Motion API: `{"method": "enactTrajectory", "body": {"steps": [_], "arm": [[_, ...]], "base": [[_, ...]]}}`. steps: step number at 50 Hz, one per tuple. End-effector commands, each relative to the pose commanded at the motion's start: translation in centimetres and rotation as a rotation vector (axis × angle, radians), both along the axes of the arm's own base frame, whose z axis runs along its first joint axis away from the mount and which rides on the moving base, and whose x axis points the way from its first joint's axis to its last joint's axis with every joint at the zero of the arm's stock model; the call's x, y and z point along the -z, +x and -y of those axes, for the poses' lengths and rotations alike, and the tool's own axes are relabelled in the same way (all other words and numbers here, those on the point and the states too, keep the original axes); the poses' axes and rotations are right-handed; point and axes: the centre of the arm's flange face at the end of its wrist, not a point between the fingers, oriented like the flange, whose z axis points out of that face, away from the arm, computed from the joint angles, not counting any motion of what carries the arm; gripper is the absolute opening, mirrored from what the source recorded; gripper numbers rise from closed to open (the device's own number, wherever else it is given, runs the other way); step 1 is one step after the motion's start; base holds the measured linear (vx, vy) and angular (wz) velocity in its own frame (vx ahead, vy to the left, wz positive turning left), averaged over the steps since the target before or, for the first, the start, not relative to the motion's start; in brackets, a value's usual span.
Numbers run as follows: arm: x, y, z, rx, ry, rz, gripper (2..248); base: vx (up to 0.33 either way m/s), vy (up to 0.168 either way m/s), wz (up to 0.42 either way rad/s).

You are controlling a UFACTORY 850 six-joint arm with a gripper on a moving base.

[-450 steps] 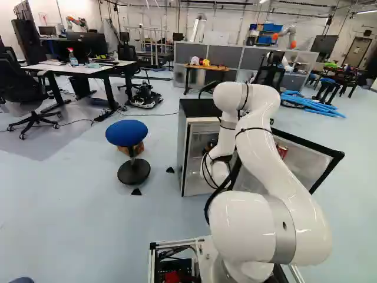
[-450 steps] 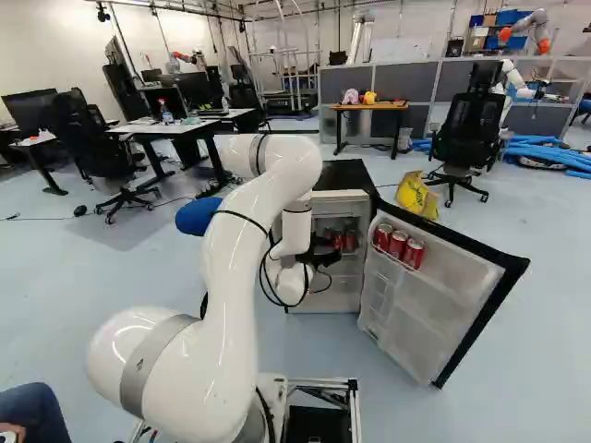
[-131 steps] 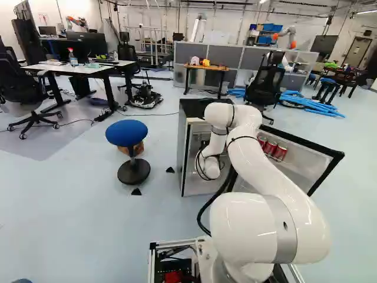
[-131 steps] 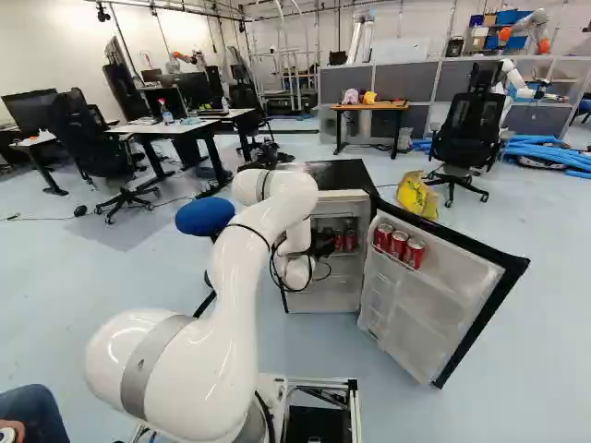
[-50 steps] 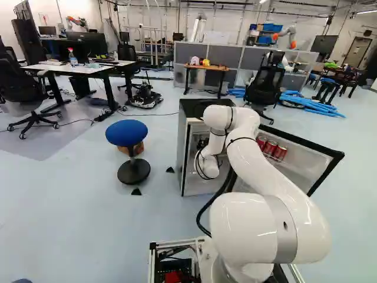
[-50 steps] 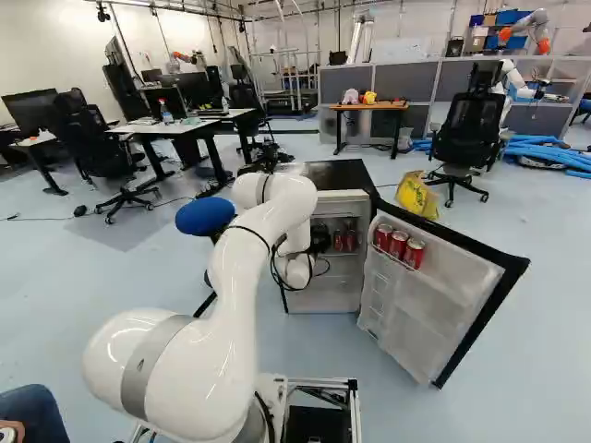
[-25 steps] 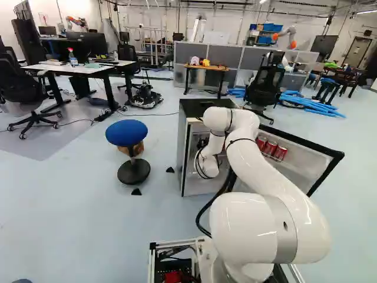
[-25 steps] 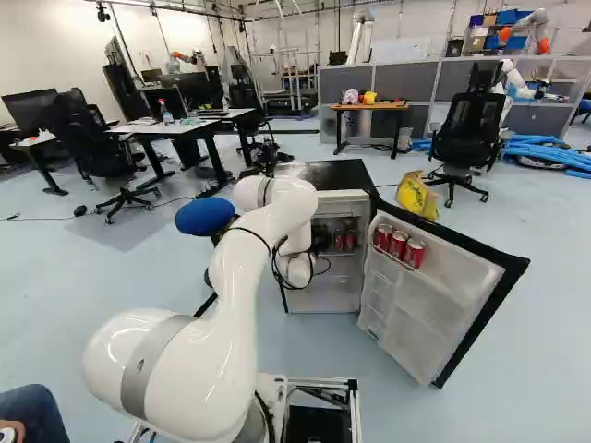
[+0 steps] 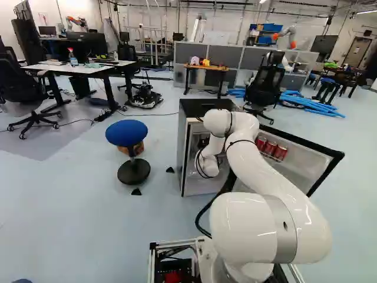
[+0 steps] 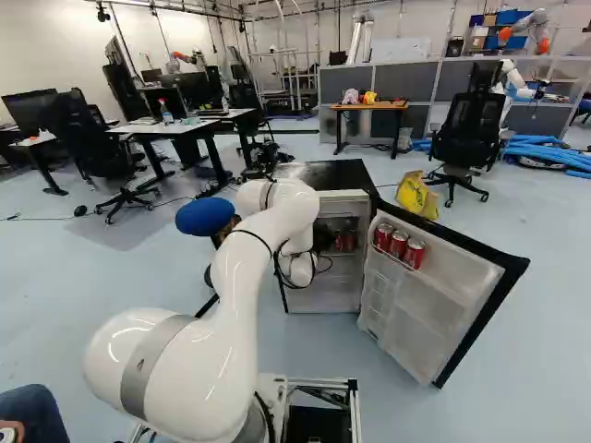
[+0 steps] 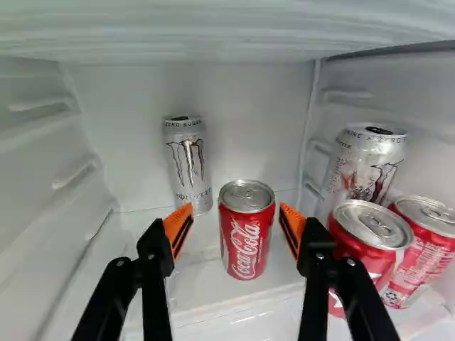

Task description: Grab a drink from the fridge

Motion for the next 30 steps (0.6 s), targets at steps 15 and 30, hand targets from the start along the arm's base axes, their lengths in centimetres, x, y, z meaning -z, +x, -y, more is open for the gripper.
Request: {"method": "enactTrajectory", "body": {"steps": [15, 30], "arm": [[0.03, 0.06, -0.01, 0.000, 0.000, 0.001, 178], [0.03, 0.06, -0.01, 0.000, 0.000, 0.001, 96]], "base": [[0.000, 0.000, 0.000], [0.000, 0.000, 0.000]]}}
